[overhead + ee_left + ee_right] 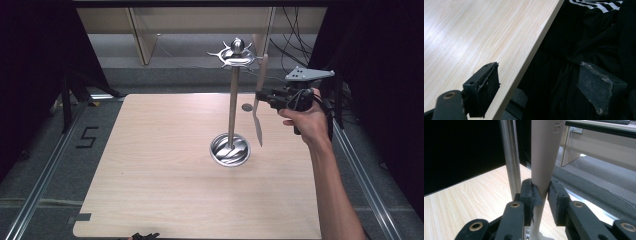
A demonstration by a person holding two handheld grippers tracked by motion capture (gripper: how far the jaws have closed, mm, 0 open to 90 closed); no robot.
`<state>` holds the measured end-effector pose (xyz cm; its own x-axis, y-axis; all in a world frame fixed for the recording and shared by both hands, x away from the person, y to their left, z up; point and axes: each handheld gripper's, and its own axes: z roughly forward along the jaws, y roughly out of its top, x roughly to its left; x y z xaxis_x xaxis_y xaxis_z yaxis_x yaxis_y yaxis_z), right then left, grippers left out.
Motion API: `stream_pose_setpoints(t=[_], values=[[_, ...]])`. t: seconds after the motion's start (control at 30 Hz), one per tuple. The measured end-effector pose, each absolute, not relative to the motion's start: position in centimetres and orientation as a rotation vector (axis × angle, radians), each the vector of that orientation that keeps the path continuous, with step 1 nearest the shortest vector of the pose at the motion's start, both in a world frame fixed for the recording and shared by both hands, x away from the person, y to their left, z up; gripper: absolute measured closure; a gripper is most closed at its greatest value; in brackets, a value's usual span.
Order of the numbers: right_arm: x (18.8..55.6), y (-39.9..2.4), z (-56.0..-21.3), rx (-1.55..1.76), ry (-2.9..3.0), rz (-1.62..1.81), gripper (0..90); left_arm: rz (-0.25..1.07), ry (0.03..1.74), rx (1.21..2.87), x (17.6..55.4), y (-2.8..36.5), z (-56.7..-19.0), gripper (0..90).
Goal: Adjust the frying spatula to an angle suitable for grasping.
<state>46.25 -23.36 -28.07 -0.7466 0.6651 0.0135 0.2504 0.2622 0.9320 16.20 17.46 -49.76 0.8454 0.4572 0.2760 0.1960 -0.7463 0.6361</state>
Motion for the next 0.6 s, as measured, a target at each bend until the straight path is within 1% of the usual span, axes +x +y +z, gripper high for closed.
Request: stream_pose_setpoints(t=[0.4, 0.57, 0.6], values=[[46.47, -23.06, -28.22, 0.845, 2.162, 1.52, 74.8, 0.565, 0.472, 2.409, 16.19, 17.46, -49.76, 16.8], [46.48, -22.97, -28.28, 0.836, 2.137, 1.511, 74.0, 0.545, 0.467, 2.408, 16.23, 17.43, -49.79, 16.8], [46.55, -23.17, -28.2, 0.817, 2.154, 1.507, 71.1, 0.545, 0.468, 2.407, 16.23, 17.43, -49.79, 16.8]])
